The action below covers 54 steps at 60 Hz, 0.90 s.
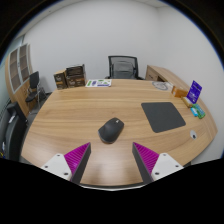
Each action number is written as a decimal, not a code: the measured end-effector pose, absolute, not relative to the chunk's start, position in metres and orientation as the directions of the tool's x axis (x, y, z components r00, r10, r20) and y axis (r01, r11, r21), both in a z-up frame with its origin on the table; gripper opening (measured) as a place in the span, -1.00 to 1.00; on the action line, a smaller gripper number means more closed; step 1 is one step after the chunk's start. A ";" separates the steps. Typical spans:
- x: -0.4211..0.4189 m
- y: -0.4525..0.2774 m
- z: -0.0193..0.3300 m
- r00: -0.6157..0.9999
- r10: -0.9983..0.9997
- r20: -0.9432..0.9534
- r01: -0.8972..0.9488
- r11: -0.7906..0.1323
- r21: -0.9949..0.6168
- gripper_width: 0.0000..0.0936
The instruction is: Arrange mouse
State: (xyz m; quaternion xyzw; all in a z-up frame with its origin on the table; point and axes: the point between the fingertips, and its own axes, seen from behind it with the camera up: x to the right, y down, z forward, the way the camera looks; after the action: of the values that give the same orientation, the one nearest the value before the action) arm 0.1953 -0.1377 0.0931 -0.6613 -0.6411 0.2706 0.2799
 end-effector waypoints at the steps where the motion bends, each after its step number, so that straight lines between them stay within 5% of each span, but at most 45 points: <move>1: 0.192 -0.138 0.091 0.031 1.000 0.004 0.695 -0.019 -0.718 0.84; 54: 0.076 -0.147 -0.005 0.007 1.000 -0.023 0.716 -0.021 -0.698 0.86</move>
State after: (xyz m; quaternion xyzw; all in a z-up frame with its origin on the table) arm 0.0757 -0.1468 -0.0051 -0.6603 -0.6496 0.2729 0.2598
